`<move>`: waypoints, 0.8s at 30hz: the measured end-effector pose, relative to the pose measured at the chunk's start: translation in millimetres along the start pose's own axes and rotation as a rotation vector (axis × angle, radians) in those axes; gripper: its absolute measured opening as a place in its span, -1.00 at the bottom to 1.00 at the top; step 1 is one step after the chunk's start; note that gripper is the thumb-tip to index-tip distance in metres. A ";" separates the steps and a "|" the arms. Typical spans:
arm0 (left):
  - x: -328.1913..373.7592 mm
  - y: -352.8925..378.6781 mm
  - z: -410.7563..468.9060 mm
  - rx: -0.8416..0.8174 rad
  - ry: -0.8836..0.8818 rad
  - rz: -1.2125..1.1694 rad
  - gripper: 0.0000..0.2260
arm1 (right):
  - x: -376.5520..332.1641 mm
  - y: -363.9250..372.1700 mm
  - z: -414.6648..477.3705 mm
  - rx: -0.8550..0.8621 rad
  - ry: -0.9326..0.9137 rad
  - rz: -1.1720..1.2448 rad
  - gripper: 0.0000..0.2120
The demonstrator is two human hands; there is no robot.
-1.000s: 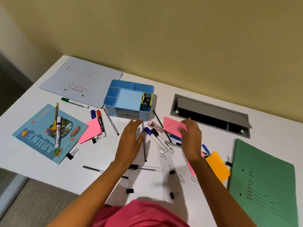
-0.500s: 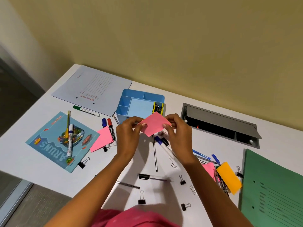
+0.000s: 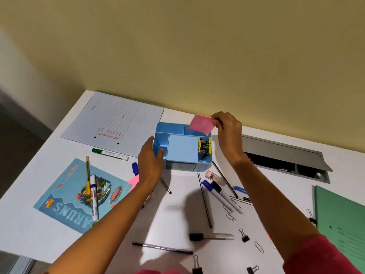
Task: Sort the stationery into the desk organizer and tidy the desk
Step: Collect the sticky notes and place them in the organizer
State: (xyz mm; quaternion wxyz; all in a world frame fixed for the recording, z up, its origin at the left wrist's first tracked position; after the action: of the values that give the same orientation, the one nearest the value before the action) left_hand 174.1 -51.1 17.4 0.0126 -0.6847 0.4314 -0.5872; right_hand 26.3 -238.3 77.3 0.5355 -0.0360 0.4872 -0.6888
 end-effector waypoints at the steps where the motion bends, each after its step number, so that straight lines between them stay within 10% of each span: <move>1: -3.6 -1.7 7.0 -0.008 -0.048 -0.022 -0.52 | 3.0 7.5 3.7 -0.032 -0.023 -0.031 -0.84; 24: -36.9 -9.9 37.4 -0.176 -0.191 -0.200 -0.67 | 40.6 77.0 5.7 -0.251 0.203 -0.059 -0.83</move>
State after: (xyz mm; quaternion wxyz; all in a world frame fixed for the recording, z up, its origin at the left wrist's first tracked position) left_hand 212.6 -40.9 -18.3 -0.0649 -0.7754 0.4077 -0.4779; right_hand 66.5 -269.5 6.5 0.4543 -0.0469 0.6198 -0.6382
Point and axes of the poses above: each hand's wrist, its own z-axis towards the middle knuckle, its own y-axis out of the palm, x = y × z, the point moved 4 cm from there along z, towards the middle knuckle, and after that the axes turned 11 degrees about -y, right-handed, at the moved point
